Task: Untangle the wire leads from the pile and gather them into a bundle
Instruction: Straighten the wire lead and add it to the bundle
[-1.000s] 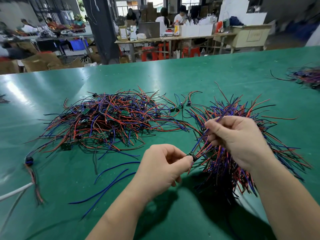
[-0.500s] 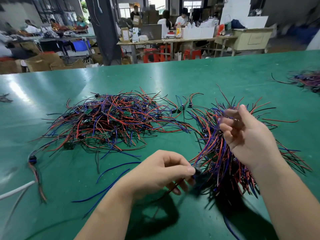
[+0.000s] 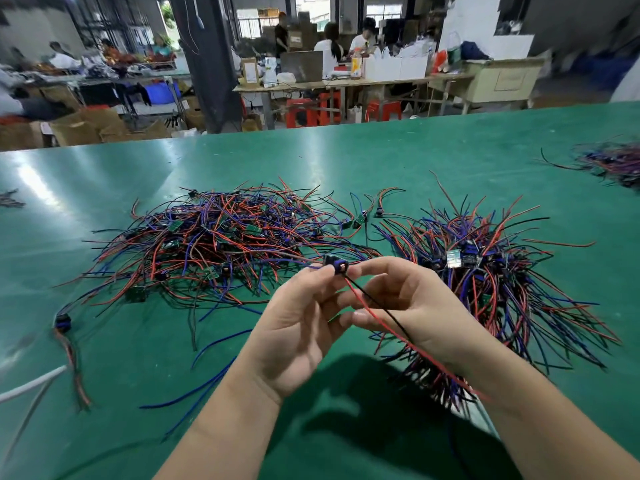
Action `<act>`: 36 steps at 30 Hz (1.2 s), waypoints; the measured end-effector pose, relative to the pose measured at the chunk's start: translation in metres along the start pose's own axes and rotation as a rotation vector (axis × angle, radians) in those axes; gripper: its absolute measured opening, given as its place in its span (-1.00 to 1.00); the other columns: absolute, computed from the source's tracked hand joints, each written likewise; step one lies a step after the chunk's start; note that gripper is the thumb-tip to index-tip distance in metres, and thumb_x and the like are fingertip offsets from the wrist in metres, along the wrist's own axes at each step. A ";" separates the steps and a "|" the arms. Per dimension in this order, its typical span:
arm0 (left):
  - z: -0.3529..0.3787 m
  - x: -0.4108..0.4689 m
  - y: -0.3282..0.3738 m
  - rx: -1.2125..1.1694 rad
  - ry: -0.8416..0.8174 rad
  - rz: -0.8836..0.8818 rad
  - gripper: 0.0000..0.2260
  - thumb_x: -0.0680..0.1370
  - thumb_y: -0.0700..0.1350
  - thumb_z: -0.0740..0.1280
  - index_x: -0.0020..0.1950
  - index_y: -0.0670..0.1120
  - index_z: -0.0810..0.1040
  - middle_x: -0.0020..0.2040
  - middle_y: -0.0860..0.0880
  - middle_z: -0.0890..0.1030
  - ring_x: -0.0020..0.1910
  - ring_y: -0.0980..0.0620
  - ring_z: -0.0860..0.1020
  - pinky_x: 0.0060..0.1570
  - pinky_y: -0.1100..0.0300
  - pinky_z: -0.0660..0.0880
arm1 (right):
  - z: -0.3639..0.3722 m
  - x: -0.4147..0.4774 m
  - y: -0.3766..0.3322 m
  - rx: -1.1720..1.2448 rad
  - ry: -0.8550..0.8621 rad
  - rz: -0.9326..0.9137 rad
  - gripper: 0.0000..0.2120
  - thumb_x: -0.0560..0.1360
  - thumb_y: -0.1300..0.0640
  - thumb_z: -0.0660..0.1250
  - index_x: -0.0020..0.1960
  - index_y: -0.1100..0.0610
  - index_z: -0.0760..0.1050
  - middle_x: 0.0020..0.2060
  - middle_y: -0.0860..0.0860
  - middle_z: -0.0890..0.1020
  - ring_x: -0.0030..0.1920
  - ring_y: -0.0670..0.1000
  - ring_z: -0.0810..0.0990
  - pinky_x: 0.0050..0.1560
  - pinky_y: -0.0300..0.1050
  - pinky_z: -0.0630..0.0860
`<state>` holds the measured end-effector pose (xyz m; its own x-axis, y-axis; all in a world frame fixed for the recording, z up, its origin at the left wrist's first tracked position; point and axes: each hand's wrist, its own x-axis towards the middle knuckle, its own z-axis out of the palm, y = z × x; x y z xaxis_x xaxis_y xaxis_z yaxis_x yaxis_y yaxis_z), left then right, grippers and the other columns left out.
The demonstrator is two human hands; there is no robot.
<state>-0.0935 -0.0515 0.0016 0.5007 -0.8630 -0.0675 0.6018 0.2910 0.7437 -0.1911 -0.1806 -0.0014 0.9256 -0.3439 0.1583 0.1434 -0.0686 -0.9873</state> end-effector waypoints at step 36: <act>-0.009 -0.008 -0.009 0.953 -0.284 -0.239 -0.90 0.41 -0.26 0.48 -0.27 -0.11 0.64 -0.41 -0.05 0.61 -0.45 0.09 0.55 -0.37 0.26 0.53 | -0.012 0.002 -0.005 0.136 0.347 0.141 -0.78 0.50 0.22 0.32 -0.28 0.18 0.66 -0.49 0.01 0.44 -0.50 -0.13 0.39 -0.50 -0.35 0.31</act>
<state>-0.0974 -0.0431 -0.0109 0.1921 -0.9574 -0.2157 -0.1407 -0.2444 0.9594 -0.1940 -0.1919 0.0038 0.7693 -0.6388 -0.0065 0.0900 0.1185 -0.9889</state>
